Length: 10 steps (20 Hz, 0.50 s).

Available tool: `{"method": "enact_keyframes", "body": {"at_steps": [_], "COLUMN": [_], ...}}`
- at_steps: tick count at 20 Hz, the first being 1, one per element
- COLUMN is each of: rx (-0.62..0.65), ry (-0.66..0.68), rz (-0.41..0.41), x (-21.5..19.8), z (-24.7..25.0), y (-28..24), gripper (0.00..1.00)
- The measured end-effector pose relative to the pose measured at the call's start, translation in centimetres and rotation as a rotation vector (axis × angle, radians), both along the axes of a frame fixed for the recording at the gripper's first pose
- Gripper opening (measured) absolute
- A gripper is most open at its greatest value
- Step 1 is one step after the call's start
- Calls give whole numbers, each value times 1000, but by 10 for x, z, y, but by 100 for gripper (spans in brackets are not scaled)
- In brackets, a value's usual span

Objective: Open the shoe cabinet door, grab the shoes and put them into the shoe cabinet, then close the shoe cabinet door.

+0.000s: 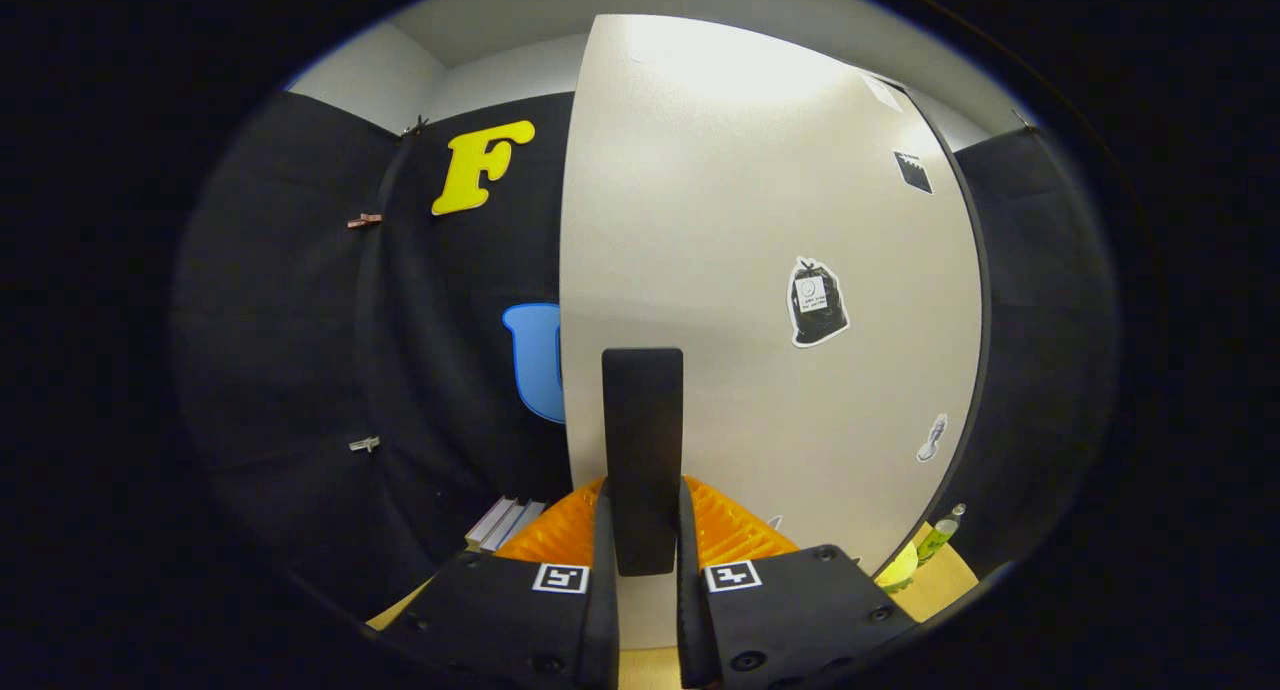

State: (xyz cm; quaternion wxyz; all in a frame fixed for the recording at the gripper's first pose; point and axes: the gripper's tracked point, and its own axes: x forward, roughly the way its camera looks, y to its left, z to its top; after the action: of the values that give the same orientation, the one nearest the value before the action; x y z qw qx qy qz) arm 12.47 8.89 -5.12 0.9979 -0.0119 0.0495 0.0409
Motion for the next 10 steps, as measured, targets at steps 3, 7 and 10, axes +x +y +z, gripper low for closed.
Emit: {"method": "enact_keyframes", "body": {"at_steps": [3, 7, 10], "rx": [2, 2, 8], "ry": [-4, -1, 3], "rz": [22, 54, 84], "x": [-20, -44, -66], "z": [1, 4, 6], "y": [-6, -20, -33], "gripper": [27, 27, 27]}}
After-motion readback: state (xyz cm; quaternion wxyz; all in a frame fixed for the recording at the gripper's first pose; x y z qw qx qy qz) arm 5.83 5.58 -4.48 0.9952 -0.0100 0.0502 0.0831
